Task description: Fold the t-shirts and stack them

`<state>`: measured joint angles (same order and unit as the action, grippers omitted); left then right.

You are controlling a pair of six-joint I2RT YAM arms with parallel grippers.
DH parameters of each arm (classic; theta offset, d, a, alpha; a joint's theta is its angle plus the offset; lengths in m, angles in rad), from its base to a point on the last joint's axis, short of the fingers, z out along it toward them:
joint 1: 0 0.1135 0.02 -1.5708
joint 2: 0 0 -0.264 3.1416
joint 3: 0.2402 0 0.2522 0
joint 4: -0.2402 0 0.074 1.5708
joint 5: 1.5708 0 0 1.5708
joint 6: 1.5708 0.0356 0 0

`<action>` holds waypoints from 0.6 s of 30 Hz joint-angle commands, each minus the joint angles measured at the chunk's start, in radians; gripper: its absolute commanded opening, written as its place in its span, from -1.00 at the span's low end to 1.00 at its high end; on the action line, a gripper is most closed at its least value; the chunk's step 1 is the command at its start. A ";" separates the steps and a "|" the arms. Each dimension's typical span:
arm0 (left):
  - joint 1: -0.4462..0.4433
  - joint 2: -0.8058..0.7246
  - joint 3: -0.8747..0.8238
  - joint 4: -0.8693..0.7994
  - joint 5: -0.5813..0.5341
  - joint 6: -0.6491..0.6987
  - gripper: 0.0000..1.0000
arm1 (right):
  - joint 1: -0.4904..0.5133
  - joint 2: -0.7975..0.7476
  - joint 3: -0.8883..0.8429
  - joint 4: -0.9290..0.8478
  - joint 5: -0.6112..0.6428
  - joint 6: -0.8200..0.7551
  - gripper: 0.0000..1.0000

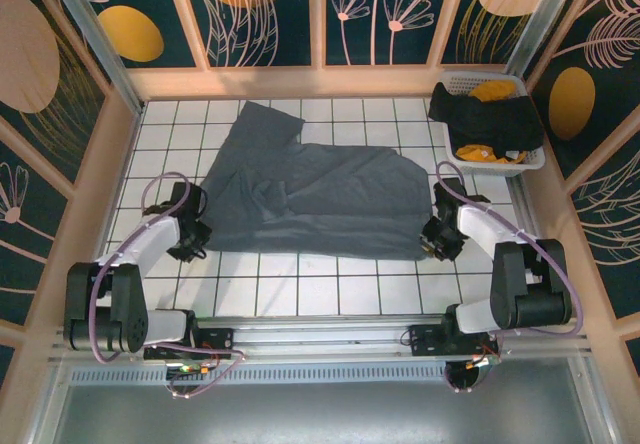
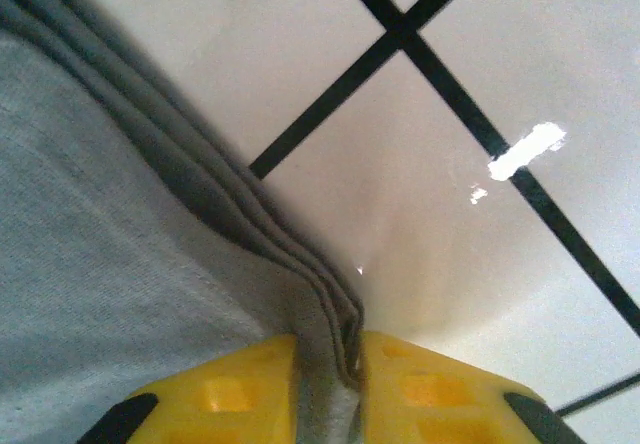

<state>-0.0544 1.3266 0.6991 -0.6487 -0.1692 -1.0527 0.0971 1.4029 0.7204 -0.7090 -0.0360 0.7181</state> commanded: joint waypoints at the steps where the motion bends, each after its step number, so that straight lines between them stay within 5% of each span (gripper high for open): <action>1: -0.002 -0.033 0.138 -0.041 -0.044 0.007 -0.13 | 0.003 -0.037 0.096 -0.063 0.048 0.005 -0.28; 5: -0.075 0.051 0.351 0.012 -0.012 0.107 -0.13 | 0.061 -0.063 0.212 0.021 0.058 -0.065 -0.15; 11: -0.255 0.404 0.658 0.132 0.259 0.358 -0.16 | 0.152 0.031 0.345 0.267 -0.200 -0.192 -0.12; 18: -0.317 0.673 0.844 0.028 0.272 0.497 -0.09 | 0.172 0.144 0.467 0.267 -0.206 -0.204 -0.11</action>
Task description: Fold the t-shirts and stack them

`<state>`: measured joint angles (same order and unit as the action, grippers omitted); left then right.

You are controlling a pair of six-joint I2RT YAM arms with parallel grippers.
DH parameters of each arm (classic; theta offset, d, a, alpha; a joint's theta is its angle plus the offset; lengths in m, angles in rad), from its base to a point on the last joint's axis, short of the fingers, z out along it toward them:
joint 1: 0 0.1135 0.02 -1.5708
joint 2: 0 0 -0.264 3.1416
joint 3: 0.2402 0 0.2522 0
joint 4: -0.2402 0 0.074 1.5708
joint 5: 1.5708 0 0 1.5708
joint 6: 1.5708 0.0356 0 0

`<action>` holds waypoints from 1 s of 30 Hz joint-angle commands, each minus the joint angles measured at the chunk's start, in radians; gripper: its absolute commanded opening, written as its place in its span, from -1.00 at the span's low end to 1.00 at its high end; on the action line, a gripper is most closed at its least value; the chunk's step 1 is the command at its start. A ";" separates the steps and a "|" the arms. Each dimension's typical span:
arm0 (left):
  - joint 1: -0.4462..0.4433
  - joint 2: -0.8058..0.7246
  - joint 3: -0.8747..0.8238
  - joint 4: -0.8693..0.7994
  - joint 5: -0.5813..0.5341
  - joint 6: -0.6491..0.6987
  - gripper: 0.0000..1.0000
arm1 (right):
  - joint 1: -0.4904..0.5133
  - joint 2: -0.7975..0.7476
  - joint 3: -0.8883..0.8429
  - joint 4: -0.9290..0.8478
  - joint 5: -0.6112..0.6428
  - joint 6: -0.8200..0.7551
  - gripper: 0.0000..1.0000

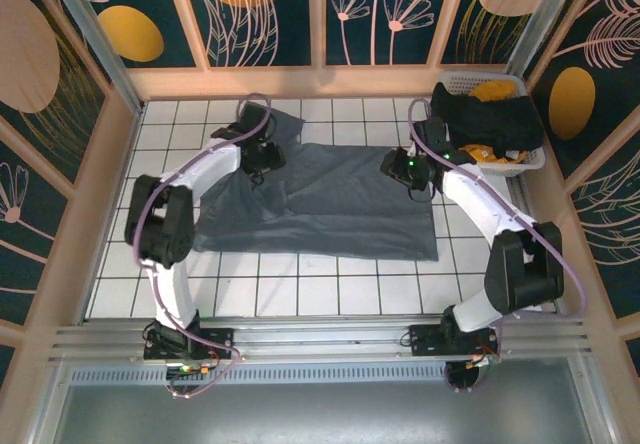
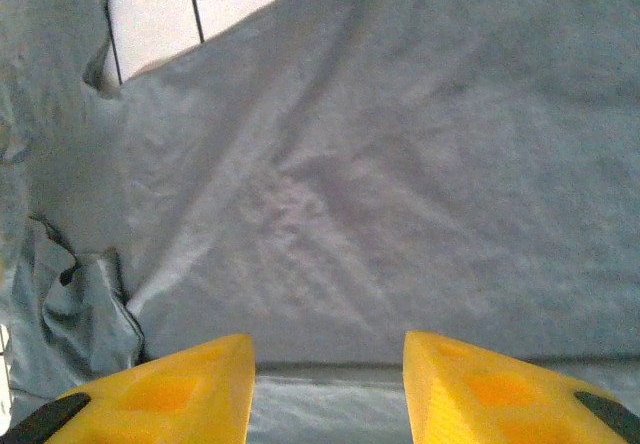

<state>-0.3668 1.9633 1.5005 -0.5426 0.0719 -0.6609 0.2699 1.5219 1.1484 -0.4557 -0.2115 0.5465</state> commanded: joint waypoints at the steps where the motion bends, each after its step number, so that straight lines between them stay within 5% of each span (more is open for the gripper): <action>1: -0.012 0.056 0.054 -0.079 0.036 0.120 -0.08 | 0.000 0.031 0.042 0.013 -0.031 -0.030 -0.11; 23: -0.082 0.205 0.107 -0.115 -0.098 0.191 -0.17 | -0.001 0.018 -0.025 0.021 -0.031 0.012 -0.12; 30: -0.091 0.204 0.094 -0.096 -0.135 0.198 -0.56 | -0.001 0.005 -0.043 0.019 -0.029 0.013 -0.12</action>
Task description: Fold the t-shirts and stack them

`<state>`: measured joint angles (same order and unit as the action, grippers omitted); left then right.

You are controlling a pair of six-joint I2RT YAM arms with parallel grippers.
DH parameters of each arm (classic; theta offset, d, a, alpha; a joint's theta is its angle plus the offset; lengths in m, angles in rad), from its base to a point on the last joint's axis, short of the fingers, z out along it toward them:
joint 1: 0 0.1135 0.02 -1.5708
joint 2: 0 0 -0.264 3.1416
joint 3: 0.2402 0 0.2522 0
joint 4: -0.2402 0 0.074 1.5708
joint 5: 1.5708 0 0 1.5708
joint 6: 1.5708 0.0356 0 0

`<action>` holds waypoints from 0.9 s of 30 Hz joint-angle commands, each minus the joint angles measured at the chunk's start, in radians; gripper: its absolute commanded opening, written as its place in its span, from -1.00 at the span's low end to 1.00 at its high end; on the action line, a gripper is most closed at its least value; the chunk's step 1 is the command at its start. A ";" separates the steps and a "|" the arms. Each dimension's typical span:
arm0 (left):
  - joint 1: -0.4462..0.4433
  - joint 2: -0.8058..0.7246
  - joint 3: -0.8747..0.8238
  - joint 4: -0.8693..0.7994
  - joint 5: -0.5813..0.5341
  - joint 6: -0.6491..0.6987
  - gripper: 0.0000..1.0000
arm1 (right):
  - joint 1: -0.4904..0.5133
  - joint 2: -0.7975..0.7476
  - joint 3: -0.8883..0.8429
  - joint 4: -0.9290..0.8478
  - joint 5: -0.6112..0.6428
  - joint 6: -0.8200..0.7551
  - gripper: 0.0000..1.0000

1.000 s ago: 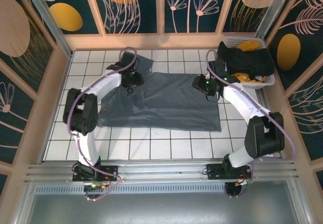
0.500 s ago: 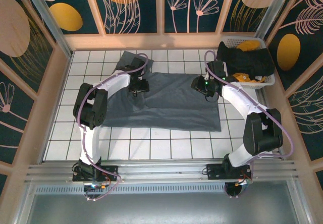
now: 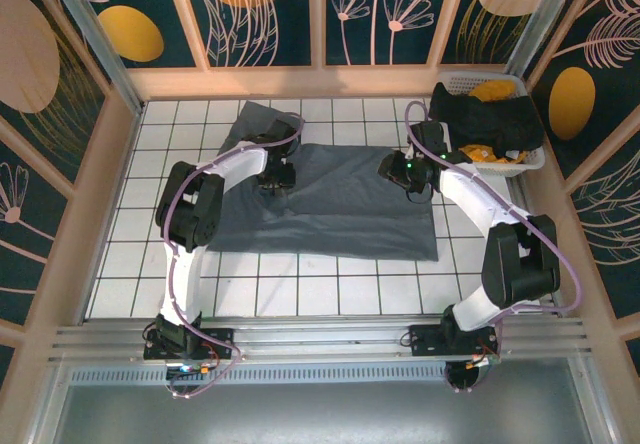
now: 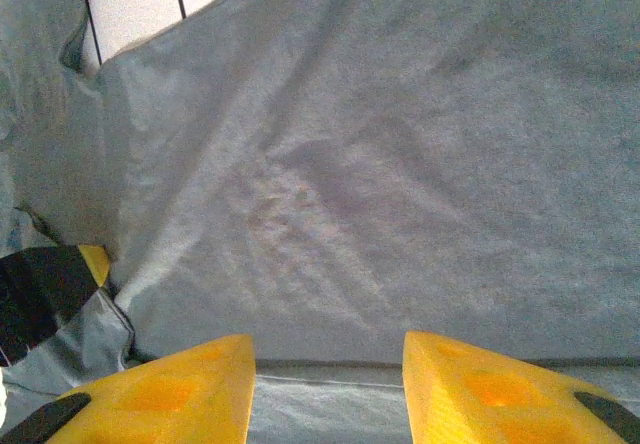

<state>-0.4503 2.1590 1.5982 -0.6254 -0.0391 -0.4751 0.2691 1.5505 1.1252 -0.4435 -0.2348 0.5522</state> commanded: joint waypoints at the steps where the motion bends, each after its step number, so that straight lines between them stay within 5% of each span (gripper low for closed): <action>1: -0.008 0.001 -0.004 -0.009 -0.022 0.011 -0.67 | 0.001 -0.026 -0.023 0.008 -0.006 0.008 -0.13; 7: -0.029 -0.049 -0.011 -0.001 -0.013 0.001 -0.99 | -0.001 -0.036 -0.031 0.005 -0.002 0.007 -0.13; 27: -0.087 -0.062 -0.004 0.052 0.050 0.042 -0.92 | -0.004 -0.044 -0.061 0.006 0.009 0.018 -0.14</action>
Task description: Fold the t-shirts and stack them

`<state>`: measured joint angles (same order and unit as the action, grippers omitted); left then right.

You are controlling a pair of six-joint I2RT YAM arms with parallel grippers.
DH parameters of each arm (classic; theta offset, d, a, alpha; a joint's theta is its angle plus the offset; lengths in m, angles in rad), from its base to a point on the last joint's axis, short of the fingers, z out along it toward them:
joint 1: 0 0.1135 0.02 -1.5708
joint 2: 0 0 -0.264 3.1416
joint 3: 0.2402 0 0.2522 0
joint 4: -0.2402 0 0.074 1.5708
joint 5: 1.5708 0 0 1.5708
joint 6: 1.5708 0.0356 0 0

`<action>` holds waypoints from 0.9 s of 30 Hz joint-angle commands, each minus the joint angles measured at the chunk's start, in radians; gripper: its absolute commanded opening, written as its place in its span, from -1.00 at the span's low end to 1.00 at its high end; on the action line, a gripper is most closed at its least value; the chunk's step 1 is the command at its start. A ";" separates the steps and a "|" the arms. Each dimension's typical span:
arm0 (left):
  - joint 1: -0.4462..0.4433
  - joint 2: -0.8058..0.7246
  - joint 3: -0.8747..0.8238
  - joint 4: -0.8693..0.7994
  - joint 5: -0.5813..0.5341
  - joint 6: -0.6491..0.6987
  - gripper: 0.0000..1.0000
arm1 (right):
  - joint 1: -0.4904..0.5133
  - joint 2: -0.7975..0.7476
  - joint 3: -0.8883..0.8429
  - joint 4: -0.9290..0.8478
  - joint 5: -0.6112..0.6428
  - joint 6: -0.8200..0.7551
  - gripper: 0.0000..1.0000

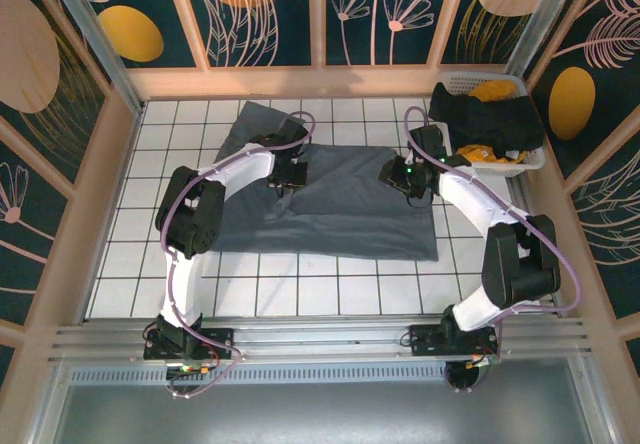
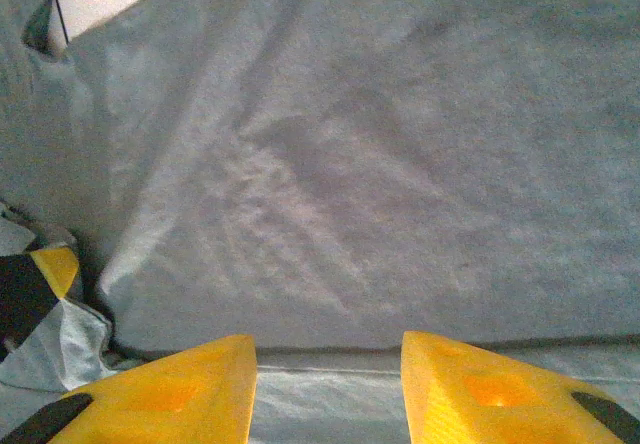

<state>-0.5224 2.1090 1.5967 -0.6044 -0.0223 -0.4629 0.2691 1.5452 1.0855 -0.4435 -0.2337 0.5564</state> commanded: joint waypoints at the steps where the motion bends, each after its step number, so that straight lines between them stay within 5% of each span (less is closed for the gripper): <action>1: -0.016 -0.011 -0.004 0.038 0.035 0.034 -0.88 | -0.005 -0.040 -0.026 0.005 0.012 0.017 -0.14; 4: -0.015 -0.007 0.008 0.036 0.010 0.046 -0.42 | -0.018 -0.039 -0.041 0.011 0.036 0.038 -0.14; 7: -0.012 -0.032 0.037 0.014 -0.077 0.044 -0.18 | -0.036 -0.019 -0.045 0.022 0.057 0.055 -0.19; 14: 0.164 -0.096 -0.027 0.029 -0.138 -0.148 -0.16 | -0.063 0.114 0.016 0.051 0.091 0.067 -0.26; 27: 0.415 0.001 -0.175 0.054 -0.081 -0.352 -0.17 | 0.007 0.438 0.217 -0.018 0.067 0.049 -0.27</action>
<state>-0.1505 2.0937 1.4639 -0.5442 -0.1101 -0.7441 0.2417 1.9472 1.2583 -0.4229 -0.1581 0.6086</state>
